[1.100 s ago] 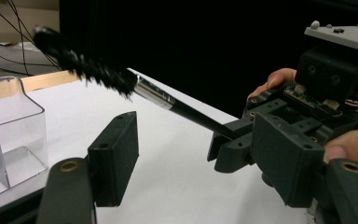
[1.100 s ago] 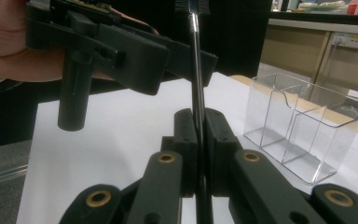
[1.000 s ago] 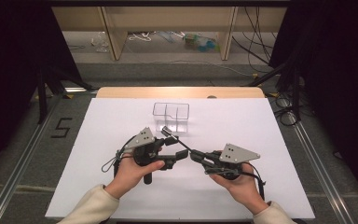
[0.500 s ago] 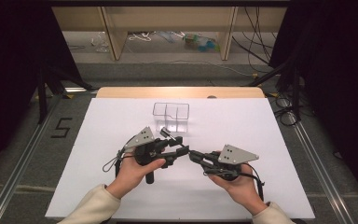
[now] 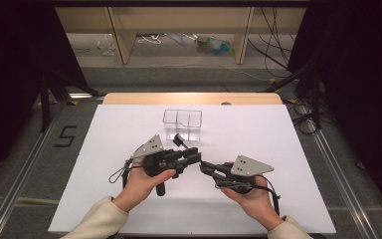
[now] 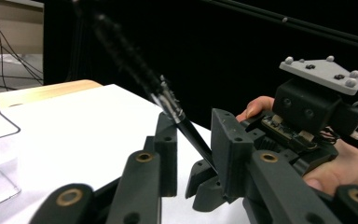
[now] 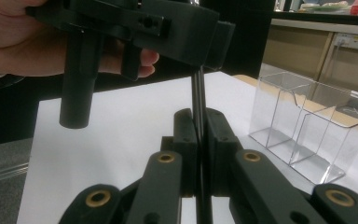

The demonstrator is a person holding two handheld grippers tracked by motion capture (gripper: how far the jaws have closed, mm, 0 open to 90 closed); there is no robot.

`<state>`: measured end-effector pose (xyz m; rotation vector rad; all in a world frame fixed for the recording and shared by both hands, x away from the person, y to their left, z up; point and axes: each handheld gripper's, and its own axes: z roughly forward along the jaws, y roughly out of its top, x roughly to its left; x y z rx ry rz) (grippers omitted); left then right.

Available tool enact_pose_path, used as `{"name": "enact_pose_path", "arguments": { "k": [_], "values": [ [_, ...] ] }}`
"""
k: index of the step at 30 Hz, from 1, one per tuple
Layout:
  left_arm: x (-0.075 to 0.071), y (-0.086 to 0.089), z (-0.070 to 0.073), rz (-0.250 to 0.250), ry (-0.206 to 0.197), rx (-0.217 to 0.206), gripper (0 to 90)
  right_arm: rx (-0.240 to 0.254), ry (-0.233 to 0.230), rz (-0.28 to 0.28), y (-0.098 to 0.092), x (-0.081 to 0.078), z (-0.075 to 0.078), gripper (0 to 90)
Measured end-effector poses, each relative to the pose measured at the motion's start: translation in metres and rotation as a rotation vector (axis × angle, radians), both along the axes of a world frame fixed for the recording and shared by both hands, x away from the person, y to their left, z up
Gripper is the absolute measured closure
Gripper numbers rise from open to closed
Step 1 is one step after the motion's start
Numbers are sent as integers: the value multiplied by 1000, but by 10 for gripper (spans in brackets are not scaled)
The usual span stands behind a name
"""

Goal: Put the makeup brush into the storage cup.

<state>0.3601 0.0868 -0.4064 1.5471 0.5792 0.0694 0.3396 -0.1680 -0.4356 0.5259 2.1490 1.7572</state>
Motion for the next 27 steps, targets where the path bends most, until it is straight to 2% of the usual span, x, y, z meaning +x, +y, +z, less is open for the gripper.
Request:
{"name": "enact_pose_path", "arguments": {
  "k": [3,5,6,8,10,11,14,15,16,17,18,19,22,25,27],
  "values": [
    [-1,-1,1,-5,2,-7,761,-1,-2,-8,1,0,-1,848],
    [-1,-2,2,-23,-20,-10,777,5,-2,-13,3,-1,-2,847],
    [-1,-2,2,-21,-20,-15,783,-13,9,2,2,-1,-1,848],
    [-3,-3,3,-12,-5,-22,797,-14,8,5,3,-1,-1,847],
    [-3,-4,4,-27,-19,-26,814,3,3,4,4,0,-2,845],
    [-5,-5,4,-19,-9,-27,819,14,3,7,5,0,-3,844],
    [-7,-6,6,-29,-11,-26,842,3,-1,0,6,0,-3,832],
    [-7,-7,6,-40,-17,-30,848,-7,0,-8,6,0,-3,826],
    [-6,-7,7,-48,-41,-26,852,-17,7,-13,5,0,-2,816],
    [-8,-8,8,-38,-52,-6,853,-19,6,-11,6,0,-3,792],
    [-8,-8,8,-29,-48,1,854,-36,12,-8,6,0,-3,757],
    [-9,-7,9,-27,-65,12,854,-34,16,-5,7,0,-3,742],
    [-9,-5,12,0,-85,34,854,-64,20,-15,10,-1,-4,633],
    [-10,-1,16,27,-108,56,855,-87,44,-13,11,-1,-5,535],
    [-10,1,18,43,-119,71,854,-76,46,-15,13,0,-7,479]
  ]
}}
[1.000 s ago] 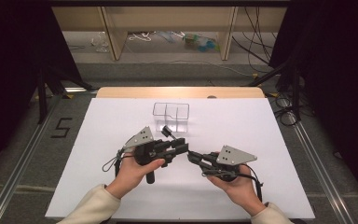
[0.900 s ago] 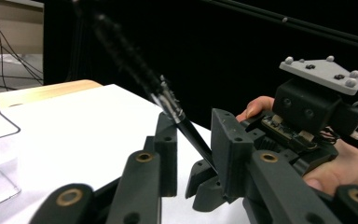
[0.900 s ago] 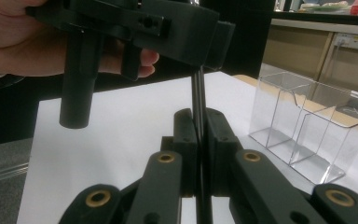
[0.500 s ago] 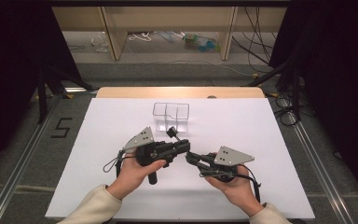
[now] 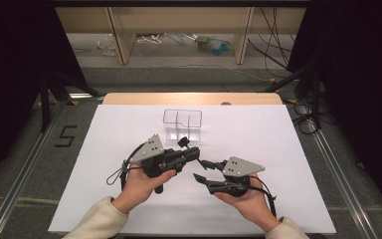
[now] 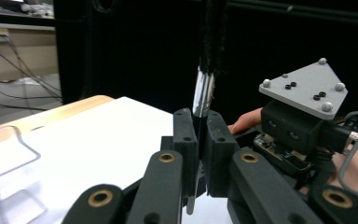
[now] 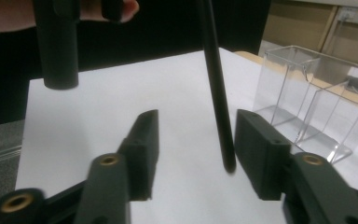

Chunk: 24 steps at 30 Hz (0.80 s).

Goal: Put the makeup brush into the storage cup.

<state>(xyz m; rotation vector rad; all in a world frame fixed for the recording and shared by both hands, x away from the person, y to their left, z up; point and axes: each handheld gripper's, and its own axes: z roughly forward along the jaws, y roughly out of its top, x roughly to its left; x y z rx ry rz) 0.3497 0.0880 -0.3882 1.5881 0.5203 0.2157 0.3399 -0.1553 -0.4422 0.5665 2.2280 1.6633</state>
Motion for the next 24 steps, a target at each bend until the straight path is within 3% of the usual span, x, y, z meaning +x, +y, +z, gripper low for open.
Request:
{"name": "enact_pose_path", "arguments": {
  "k": [11,24],
  "values": [
    [-3,9,9,81,-64,79,855,-12,19,-33,-2,0,0,380],
    [-4,22,13,152,-91,133,855,2,28,-57,-9,0,2,343]
  ]
}}
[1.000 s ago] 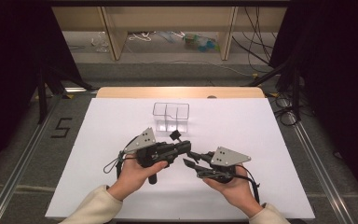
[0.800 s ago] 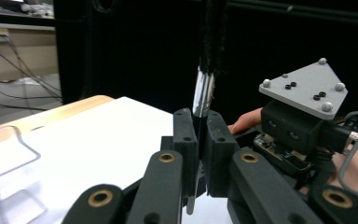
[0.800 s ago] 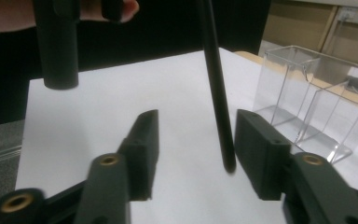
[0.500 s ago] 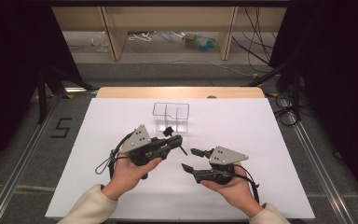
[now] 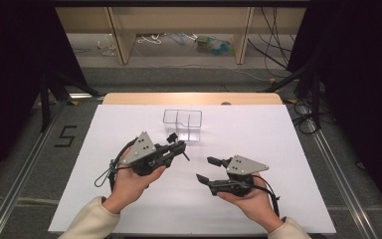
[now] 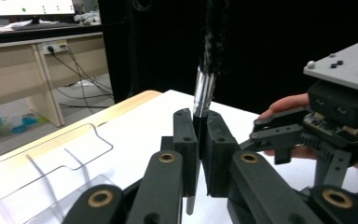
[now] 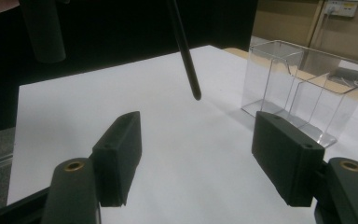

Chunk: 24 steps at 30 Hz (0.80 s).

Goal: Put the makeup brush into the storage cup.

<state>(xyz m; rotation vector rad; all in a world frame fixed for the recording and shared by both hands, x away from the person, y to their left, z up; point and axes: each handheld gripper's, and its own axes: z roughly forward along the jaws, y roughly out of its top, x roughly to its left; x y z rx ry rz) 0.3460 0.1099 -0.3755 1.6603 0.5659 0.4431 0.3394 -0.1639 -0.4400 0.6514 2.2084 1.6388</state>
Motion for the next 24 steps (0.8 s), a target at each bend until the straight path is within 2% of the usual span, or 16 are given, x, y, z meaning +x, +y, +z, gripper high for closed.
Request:
{"name": "enact_pose_path", "arguments": {
  "k": [7,9,10,11,12,13,15,19,21,24],
  "values": [
    [0,6,1,19,-4,10,855,20,3,2,-4,0,1,320],
    [0,8,1,22,-2,8,855,4,18,-7,-6,-1,2,313],
    [0,9,1,24,-1,8,855,34,13,-8,-5,-1,1,310],
    [1,10,1,30,-1,8,855,23,24,-14,-7,-2,2,306],
    [1,11,1,32,-2,10,855,38,20,-6,-6,-1,2,300],
    [1,12,1,37,-2,9,855,23,14,-14,-8,-2,3,294],
    [1,14,2,45,-3,11,855,43,14,-14,-8,-2,3,287],
    [1,17,2,58,-8,20,855,37,11,-34,-14,-4,6,278],
    [2,19,2,63,-6,23,855,33,33,-35,-17,-6,7,272],
    [2,21,2,72,-3,28,855,56,33,-39,-20,-7,7,267]
  ]
}}
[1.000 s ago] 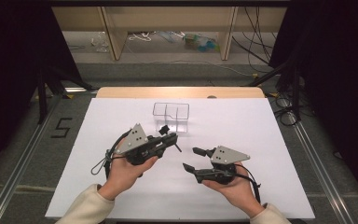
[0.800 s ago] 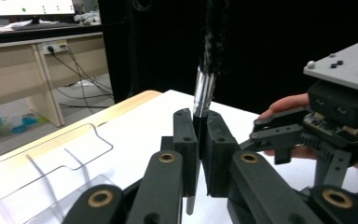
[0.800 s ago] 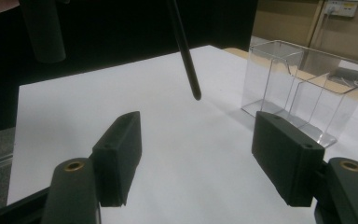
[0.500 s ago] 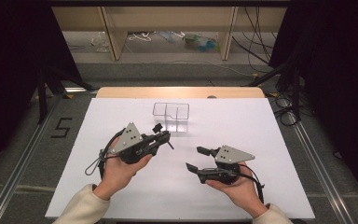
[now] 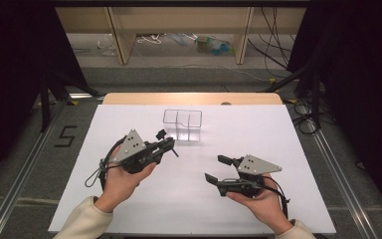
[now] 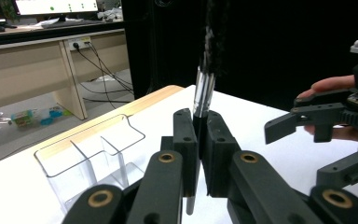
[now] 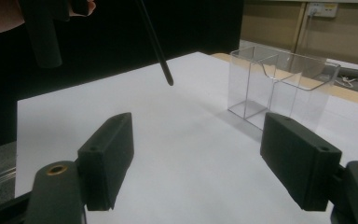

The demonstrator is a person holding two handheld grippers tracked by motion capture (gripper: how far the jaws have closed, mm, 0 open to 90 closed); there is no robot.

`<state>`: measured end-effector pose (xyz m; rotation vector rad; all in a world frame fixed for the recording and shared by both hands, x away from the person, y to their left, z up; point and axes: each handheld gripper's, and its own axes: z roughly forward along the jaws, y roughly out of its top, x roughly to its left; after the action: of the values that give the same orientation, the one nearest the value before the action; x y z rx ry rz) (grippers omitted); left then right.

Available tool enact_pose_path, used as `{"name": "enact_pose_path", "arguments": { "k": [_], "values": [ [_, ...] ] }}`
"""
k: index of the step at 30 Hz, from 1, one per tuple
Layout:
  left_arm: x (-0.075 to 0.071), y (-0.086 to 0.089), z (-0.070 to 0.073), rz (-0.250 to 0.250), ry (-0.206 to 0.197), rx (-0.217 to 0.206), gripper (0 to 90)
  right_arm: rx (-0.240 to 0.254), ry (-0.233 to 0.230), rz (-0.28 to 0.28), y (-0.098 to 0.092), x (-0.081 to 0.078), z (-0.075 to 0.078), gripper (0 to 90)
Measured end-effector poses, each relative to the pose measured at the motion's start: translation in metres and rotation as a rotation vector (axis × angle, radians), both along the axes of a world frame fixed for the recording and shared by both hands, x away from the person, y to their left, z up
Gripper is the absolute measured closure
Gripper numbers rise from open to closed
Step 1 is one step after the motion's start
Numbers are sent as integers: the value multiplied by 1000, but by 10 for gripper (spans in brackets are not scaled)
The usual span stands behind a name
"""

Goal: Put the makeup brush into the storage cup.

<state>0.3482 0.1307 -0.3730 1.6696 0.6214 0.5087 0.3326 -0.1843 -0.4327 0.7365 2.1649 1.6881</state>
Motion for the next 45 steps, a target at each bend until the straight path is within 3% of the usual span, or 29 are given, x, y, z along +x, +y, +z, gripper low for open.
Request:
{"name": "enact_pose_path", "arguments": {
  "k": [5,6,7,10,12,13,15,18,20,22,24,25,26,27,29,30,31,33,34,36,37,39,41,42,44,45],
  "values": [
    [0,2,1,9,-3,-1,855,-14,2,-13,-8,-3,1,260],
    [1,3,1,9,-1,1,855,5,-24,-18,-8,-2,0,260],
    [1,3,1,10,0,0,855,3,-2,-7,-10,-3,1,259],
    [1,4,1,12,1,1,855,-11,2,-28,-14,-5,2,256],
    [1,5,2,9,3,2,855,-15,-18,-35,-17,-4,2,249],
    [1,5,2,10,3,3,855,-3,3,-45,-17,-6,1,245],
    [2,6,3,15,1,4,855,-3,-22,-46,-20,-5,1,244],
    [2,8,3,25,-1,10,855,-13,-14,-62,-24,-6,1,243],
    [2,9,4,29,-2,11,855,15,0,-56,-25,-7,0,243],
    [3,11,5,35,-4,12,855,4,-31,-68,-28,-6,1,242],
    [4,13,7,40,-26,23,855,-5,4,-72,-31,-9,1,241],
    [4,13,7,43,-26,20,855,-5,-27,-79,-33,-8,1,241],
    [5,14,7,44,-26,21,855,-17,4,-82,-34,-10,2,240],
    [5,14,7,47,-27,23,855,-8,6,-81,-35,-10,1,239],
    [5,15,8,50,-26,21,855,-5,-21,-93,-38,-9,0,237],
    [5,15,8,52,-24,22,855,10,4,-86,-37,-11,0,236],
    [5,16,8,53,-24,24,855,3,-29,-93,-39,-9,0,236],
    [6,17,8,56,-27,24,855,-14,0,-104,-41,-12,1,236],
    [6,17,9,58,-27,21,855,-18,-23,-104,-42,-11,1,236],
    [7,18,9,62,-29,28,855,-12,1,-103,-42,-12,0,235],
    [7,19,9,65,-28,24,855,-12,-29,-103,-42,-11,0,235],
    [8,19,10,69,-27,27,855,-14,0,-106,-42,-13,0,235],
    [8,20,10,73,-27,30,855,-18,-29,-105,-43,-12,0,235],
    [8,20,10,74,-31,33,855,-16,-3,-110,-43,-13,0,234],
    [9,20,9,75,-33,31,855,-16,-5,-114,-44,-14,0,234],
    [9,20,9,76,-33,32,855,-23,-27,-113,-45,-13,0,233]
  ]
}}
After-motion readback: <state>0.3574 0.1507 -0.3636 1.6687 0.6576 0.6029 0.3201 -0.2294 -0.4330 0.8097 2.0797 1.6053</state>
